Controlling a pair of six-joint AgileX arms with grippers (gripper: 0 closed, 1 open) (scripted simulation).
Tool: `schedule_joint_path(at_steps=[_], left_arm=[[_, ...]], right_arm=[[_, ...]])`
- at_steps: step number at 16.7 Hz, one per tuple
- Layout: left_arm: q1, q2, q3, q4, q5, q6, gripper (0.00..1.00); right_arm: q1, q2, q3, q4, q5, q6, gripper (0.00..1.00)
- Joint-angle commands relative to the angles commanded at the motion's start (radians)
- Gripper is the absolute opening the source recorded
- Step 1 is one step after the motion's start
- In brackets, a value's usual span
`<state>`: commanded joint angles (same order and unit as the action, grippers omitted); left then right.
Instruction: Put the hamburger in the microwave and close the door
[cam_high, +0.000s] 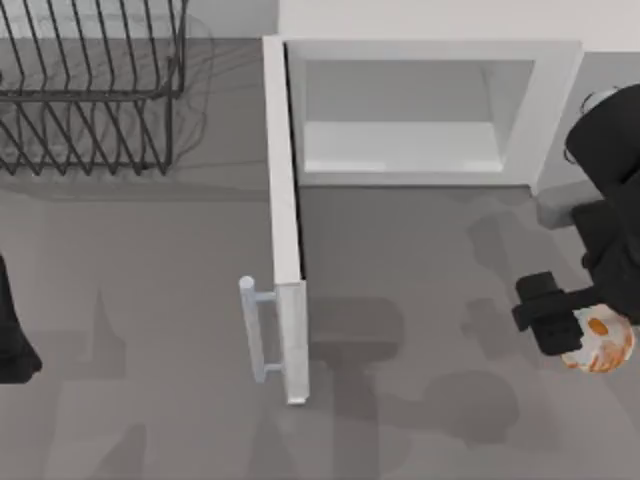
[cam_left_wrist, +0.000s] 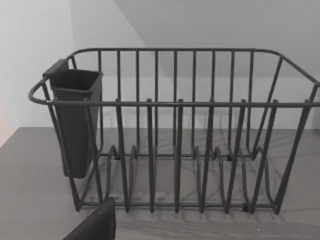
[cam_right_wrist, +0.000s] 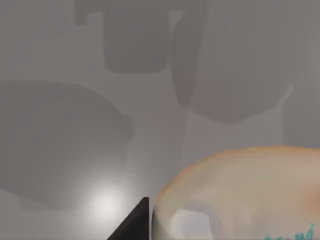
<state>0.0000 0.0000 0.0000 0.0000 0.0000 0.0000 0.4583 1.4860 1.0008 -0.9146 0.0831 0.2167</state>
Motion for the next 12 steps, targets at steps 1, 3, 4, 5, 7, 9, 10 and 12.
schedule_joint_path(at_steps=[1, 3, 4, 5, 7, 9, 10, 12], left_arm=[[0.0, 0.0, 0.0, 0.0, 0.0, 0.0, 1.0], [0.0, 0.0, 0.0, 0.0, 0.0, 0.0, 1.0], [0.0, 0.0, 0.0, 0.0, 0.0, 0.0, 1.0], [0.0, 0.0, 0.0, 0.0, 0.0, 0.0, 1.0], [0.0, 0.0, 0.0, 0.0, 0.0, 0.0, 1.0], [0.0, 0.0, 0.0, 0.0, 0.0, 0.0, 1.0], [0.0, 0.0, 0.0, 0.0, 0.0, 0.0, 1.0], [0.0, 0.0, 0.0, 0.0, 0.0, 0.0, 1.0]], right_arm=[[0.006, 0.046, 0.02, 0.066, 0.023, 0.002, 0.0], [0.02, 0.152, 0.06, 0.221, 0.074, 0.005, 0.0], [0.027, 0.21, 0.08, 0.307, 0.101, 0.006, 0.0], [0.034, 0.269, 0.1, 0.399, 0.13, 0.007, 0.0], [0.048, 0.386, 0.138, 0.595, 0.189, 0.007, 0.0], [0.061, 0.493, 0.178, 0.799, 0.249, 0.005, 0.0], [0.066, 0.542, 0.197, 0.901, 0.279, 0.004, 0.0], [0.076, 0.633, 0.233, 1.093, 0.334, 0.004, 0.0]])
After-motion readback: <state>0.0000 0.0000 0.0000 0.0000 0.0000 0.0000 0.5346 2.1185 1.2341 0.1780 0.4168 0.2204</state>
